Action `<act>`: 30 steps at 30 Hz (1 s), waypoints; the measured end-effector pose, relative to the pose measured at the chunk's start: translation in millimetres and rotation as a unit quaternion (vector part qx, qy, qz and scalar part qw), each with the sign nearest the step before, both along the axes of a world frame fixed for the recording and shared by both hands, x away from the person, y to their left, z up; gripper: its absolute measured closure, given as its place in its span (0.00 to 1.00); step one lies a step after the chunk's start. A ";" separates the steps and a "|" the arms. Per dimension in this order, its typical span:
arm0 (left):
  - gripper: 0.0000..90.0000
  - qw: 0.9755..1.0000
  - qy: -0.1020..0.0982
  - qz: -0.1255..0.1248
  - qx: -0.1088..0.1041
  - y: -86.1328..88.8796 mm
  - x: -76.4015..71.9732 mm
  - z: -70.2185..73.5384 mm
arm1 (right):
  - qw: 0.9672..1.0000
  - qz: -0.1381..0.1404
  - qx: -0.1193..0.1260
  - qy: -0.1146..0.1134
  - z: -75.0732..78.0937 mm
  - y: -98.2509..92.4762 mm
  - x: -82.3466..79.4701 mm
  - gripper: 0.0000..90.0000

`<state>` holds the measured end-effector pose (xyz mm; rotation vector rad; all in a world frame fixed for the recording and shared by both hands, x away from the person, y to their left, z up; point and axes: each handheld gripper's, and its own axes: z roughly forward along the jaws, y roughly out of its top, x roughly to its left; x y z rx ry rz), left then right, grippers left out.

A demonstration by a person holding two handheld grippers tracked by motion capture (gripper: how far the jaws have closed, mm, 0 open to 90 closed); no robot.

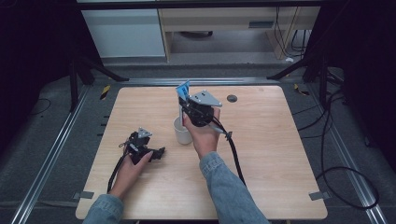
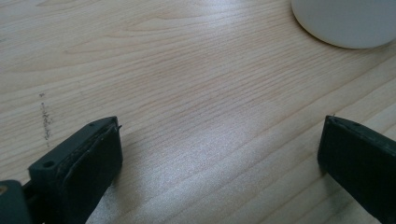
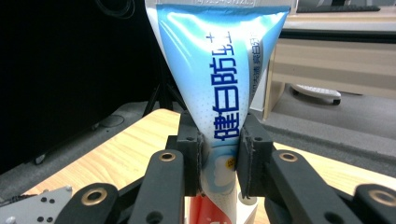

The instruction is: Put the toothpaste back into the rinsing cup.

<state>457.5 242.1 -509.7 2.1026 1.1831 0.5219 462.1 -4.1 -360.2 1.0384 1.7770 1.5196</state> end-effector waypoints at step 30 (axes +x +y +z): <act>0.00 1.000 0.001 -0.001 0.001 0.2 -0.2 0.2 | 0.999 -0.007 -0.003 0.035 -38.3 1.8 13.8 0.82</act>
